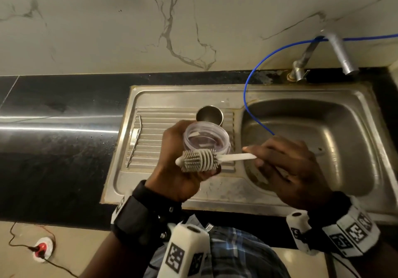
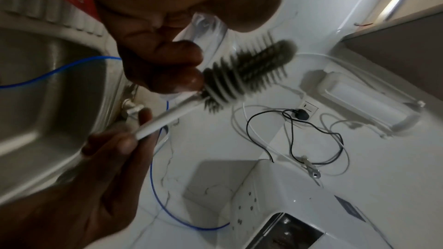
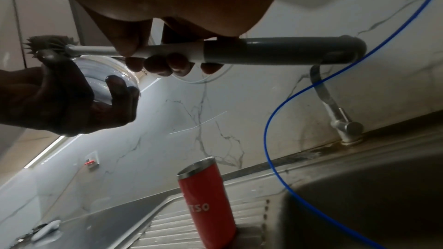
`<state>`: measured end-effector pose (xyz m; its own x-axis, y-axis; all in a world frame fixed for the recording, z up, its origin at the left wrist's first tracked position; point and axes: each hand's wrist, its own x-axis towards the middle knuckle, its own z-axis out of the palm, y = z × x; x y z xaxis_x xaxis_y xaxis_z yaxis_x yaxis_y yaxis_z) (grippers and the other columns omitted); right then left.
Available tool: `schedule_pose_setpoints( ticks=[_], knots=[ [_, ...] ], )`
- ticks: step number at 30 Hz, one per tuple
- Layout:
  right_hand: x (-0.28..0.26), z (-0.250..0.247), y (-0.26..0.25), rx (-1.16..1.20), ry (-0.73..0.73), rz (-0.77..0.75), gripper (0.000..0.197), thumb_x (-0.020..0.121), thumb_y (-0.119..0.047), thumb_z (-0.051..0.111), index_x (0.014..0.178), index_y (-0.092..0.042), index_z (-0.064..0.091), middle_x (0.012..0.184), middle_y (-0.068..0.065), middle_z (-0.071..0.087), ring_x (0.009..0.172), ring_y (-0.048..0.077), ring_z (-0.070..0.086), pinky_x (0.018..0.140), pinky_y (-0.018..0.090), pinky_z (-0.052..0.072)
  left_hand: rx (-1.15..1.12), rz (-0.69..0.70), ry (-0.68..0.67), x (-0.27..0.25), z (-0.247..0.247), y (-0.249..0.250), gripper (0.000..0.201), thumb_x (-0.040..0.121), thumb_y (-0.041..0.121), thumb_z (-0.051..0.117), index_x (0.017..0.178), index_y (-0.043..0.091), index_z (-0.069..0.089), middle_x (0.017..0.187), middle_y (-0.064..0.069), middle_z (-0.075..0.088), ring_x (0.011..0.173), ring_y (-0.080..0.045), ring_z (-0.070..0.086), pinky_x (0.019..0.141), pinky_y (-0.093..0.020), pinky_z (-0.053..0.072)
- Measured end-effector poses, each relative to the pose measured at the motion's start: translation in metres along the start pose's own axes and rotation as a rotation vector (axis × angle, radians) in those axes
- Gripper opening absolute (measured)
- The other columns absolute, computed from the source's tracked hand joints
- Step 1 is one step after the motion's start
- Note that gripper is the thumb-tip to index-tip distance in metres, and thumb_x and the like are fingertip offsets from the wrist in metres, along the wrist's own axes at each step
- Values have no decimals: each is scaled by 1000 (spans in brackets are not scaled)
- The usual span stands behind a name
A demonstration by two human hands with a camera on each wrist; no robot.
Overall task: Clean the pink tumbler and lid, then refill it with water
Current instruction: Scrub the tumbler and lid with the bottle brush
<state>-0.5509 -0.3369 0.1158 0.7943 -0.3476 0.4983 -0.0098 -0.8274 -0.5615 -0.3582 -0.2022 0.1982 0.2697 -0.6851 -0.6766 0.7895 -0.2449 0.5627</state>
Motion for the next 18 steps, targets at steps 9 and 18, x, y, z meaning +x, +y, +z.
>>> schedule_pose_setpoints(
  ticks=[9,18],
  knots=[
    [-21,1,14,-49,28,105,30,101,-19,58,124,-11,75,87,2,65,71,22,60,60,44,47,-59,215,164,5,-6,2,52,103,47,42,112,6,71,92,-14,74,66,-24,68,50,-29,52],
    [-11,16,-18,-66,37,188,36,105,-28,50,133,-15,70,84,-3,59,71,14,51,62,42,46,-13,239,213,6,2,-4,54,104,58,39,123,16,66,110,-12,73,84,-17,64,64,-25,49]
  ],
)
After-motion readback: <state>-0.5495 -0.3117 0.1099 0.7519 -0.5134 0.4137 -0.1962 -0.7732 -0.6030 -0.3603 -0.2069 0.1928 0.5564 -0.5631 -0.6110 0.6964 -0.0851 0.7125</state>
